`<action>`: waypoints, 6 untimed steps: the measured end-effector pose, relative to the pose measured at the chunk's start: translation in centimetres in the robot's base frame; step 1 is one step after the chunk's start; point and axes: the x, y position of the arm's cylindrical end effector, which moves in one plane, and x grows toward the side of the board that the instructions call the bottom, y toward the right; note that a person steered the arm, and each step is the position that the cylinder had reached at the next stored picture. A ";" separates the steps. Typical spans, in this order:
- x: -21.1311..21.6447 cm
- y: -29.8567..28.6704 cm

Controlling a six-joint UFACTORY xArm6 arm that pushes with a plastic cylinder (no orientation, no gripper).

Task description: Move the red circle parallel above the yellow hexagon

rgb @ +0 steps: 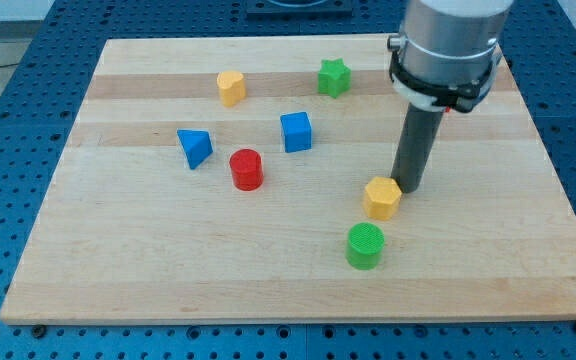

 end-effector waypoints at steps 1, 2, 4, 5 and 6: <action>1.3 -0.5; 1.3 -0.8; 1.3 -2.5; -0.3 -2.5; -3.2 -3.1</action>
